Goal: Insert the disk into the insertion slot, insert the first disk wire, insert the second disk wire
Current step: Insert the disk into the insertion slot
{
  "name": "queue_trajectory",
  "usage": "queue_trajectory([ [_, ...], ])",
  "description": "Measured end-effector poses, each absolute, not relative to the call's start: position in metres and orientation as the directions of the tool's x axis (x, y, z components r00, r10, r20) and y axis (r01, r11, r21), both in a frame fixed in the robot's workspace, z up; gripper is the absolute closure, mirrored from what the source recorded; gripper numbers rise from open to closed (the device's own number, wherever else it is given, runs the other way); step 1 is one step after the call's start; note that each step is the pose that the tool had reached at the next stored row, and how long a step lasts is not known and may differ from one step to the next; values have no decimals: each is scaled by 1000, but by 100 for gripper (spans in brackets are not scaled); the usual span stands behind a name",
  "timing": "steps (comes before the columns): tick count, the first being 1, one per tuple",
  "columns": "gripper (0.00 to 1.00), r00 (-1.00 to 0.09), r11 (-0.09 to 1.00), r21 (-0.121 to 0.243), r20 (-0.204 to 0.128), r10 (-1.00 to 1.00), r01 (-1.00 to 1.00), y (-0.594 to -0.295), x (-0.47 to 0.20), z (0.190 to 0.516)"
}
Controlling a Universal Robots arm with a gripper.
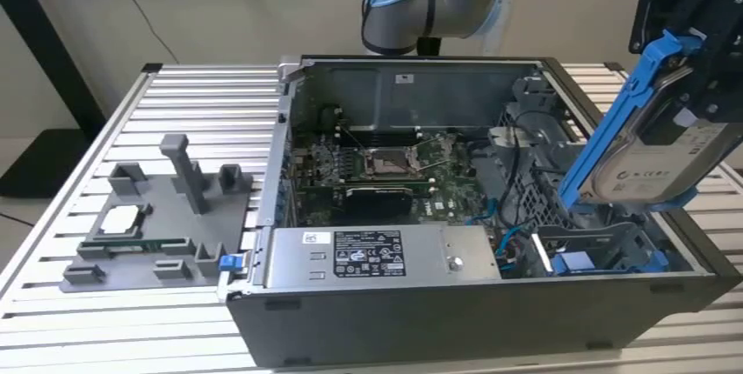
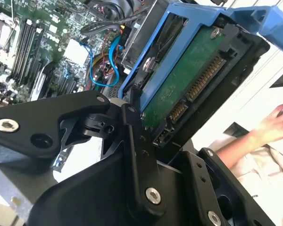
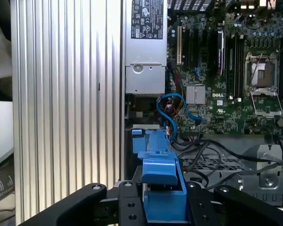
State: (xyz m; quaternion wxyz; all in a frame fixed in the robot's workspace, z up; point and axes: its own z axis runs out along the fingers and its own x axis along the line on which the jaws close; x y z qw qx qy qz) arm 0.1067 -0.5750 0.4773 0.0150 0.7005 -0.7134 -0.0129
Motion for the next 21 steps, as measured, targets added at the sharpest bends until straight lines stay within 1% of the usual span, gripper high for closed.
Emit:
queue_trajectory([
  [21,100,-18,18,39,3,-1000,-999,-575,108,441],
])
